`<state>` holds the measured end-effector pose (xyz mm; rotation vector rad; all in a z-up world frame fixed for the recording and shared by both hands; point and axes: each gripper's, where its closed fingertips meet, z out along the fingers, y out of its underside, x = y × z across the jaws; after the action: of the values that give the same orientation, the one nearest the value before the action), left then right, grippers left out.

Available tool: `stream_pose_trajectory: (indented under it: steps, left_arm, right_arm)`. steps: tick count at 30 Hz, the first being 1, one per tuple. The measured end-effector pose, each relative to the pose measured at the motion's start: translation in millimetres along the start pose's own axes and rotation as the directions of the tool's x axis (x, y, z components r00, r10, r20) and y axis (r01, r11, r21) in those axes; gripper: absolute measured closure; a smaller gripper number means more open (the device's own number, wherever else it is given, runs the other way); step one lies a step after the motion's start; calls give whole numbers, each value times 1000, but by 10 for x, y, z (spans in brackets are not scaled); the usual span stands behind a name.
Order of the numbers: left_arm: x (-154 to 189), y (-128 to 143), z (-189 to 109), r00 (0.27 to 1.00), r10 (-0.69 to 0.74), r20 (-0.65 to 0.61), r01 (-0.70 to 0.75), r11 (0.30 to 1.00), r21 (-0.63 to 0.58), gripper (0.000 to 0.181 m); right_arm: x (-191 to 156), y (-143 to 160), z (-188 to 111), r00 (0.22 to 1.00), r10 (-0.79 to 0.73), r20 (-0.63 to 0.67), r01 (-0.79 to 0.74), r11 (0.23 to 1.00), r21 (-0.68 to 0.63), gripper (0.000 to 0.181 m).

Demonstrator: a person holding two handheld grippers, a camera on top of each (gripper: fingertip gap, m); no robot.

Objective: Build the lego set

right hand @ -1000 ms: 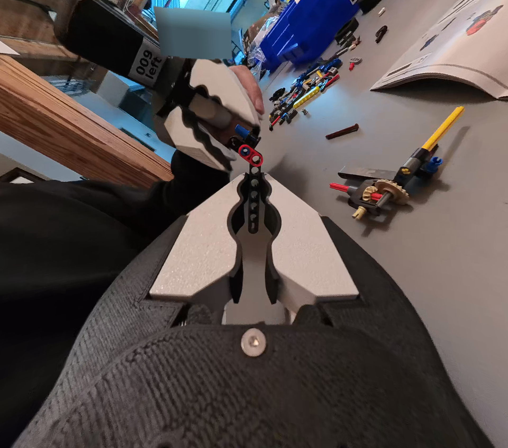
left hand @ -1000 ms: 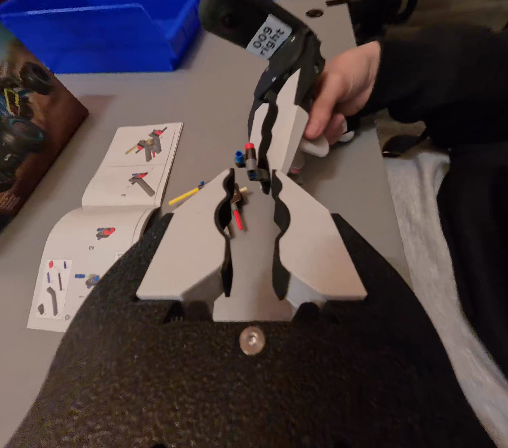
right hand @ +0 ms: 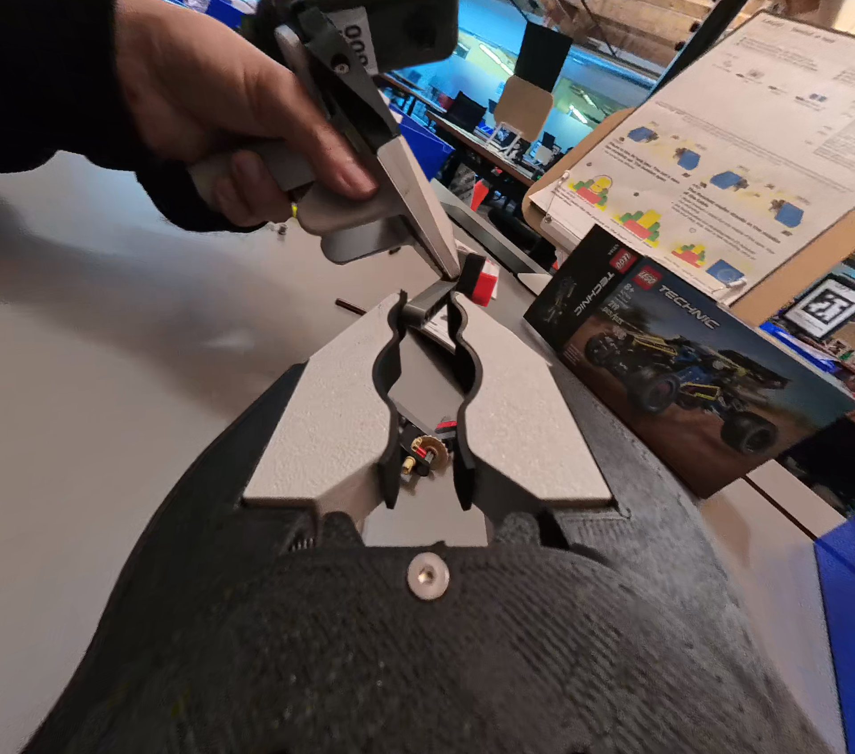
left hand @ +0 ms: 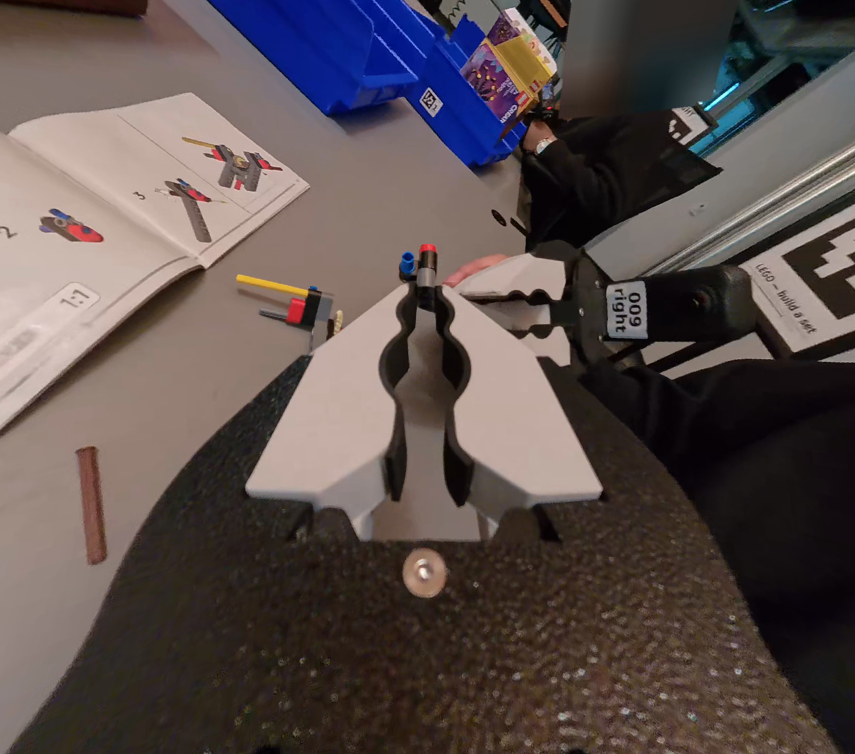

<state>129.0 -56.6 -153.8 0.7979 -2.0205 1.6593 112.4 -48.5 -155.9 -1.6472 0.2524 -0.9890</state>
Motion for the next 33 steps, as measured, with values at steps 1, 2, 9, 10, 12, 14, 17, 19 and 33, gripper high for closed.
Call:
stream_pose_trajectory:
  steps: [1,2,9,10,12,14,17,19,33]
  left_arm:
    - [-4,-3,6,1000,10,14,-10,1000,0,176]
    - [-6,4,8,999,26,24,-26,1000,-8,176]
    - [-503,-267,-604,684,693,228,-658,721,-218,174]
    - [-650,-176,-702,605,775,185,-700,628,-339,165]
    - [-969,39,-861,535,841,81,-670,481,-566,163]
    - [-1239,219,-969,474,880,-22,-627,320,-710,165]
    - [-1409,419,-929,465,879,-105,-589,218,-778,170]
    - [-1335,465,-781,471,873,-130,-626,227,-746,167]
    - [-1040,441,-235,530,807,-261,-725,272,-632,151]
  right_arm:
    - [22,9,2,1000,-6,-22,6,1000,-1,169]
    - [42,21,0,999,2,-38,-3,1000,-11,171]
    - [289,108,-95,988,109,-111,-111,994,-18,175]
    - [319,123,-108,987,115,-114,-118,993,-20,175]
    - [342,116,-116,986,130,-104,-131,991,-4,176]
    - [366,106,-119,985,131,-112,-131,991,10,175]
    - [366,113,-110,985,130,-112,-130,992,5,175]
    - [348,113,-104,987,123,-102,-123,992,2,175]
    - [397,126,-111,982,172,-82,-172,985,12,175]
